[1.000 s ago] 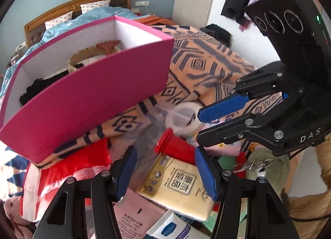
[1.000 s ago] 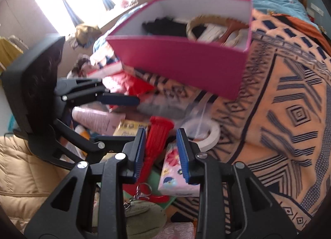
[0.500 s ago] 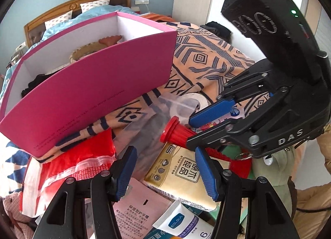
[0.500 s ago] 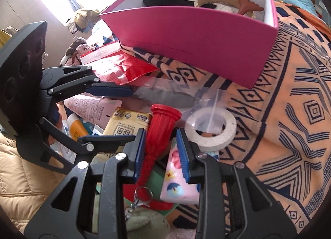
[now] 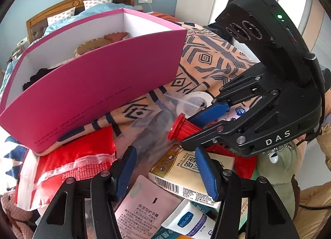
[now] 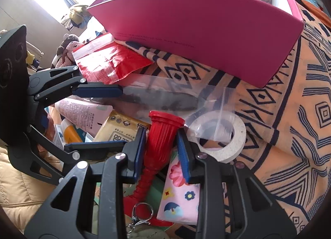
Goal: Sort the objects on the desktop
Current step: 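Move the right tool to the red plastic item and grasp it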
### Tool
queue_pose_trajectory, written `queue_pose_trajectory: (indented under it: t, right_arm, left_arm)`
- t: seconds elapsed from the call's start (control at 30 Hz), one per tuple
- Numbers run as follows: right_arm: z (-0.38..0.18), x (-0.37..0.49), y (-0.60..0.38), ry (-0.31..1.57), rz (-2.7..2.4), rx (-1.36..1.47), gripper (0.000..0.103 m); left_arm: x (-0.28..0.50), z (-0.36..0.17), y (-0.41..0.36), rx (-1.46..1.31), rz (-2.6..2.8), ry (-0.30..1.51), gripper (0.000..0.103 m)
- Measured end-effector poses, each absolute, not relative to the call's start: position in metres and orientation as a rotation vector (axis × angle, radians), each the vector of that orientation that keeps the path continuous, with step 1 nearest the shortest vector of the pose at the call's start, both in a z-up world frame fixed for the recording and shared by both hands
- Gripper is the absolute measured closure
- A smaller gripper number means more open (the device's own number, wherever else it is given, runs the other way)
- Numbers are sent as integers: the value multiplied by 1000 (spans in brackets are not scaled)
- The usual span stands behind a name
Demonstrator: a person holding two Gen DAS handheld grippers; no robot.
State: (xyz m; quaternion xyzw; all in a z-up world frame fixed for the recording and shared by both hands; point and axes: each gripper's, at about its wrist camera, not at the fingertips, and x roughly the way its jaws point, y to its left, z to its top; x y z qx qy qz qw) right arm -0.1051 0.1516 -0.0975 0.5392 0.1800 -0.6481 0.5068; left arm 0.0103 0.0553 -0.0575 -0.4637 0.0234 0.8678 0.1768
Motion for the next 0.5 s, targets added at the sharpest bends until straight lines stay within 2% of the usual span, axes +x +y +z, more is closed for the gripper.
queue_pose_trajectory:
  t: [0.5]
  right_arm:
    - [-64, -102, 184, 235, -1617, 1153, 75]
  left_arm:
    - [5, -52, 66, -1284, 2359, -22, 43]
